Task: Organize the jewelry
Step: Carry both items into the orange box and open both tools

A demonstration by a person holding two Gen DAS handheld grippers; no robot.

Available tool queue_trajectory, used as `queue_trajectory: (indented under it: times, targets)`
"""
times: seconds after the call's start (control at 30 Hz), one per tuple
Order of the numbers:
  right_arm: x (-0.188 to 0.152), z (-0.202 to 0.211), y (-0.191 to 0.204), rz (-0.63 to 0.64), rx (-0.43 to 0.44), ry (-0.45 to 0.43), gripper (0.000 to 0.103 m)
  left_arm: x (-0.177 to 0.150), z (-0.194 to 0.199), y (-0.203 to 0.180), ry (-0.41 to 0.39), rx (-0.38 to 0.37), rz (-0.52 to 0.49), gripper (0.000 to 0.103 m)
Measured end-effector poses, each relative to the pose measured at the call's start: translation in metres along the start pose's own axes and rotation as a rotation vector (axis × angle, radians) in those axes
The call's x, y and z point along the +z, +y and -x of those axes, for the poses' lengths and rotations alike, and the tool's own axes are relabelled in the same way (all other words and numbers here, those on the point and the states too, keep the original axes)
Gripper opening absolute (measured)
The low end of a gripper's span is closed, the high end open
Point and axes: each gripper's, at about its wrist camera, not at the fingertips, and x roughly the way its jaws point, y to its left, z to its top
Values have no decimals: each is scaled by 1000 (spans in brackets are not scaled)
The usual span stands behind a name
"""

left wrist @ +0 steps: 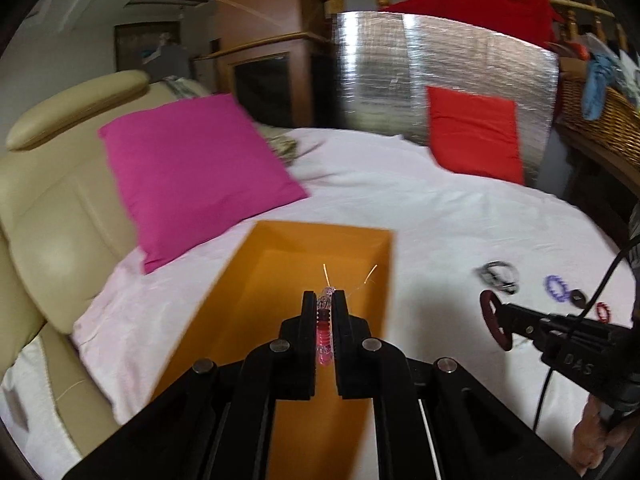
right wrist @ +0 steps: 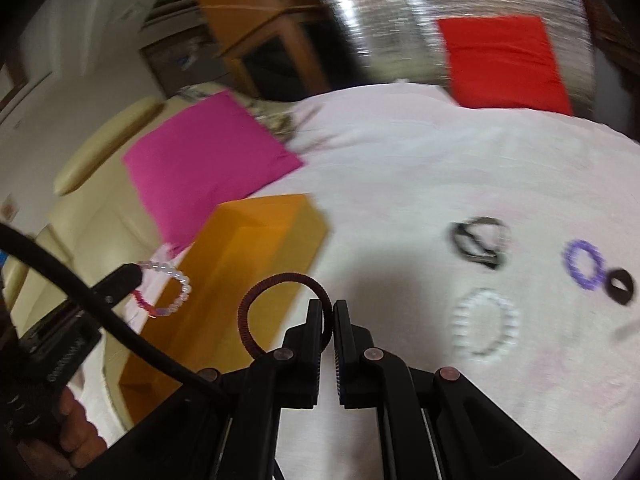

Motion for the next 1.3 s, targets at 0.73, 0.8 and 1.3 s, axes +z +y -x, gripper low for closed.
queue_trajectory:
  times: [0.73, 0.8, 1.3]
  targets:
    - [-7, -105, 108, 268, -17, 126, 8, -63, -53, 77, 192, 54, 114, 7]
    - [-7, -111, 111, 285, -29, 127, 8, -65, -57, 81, 201, 55, 119, 7]
    - [-11, -130, 115, 322, -74, 127, 8, -78, -77, 89, 253, 59, 141, 7]
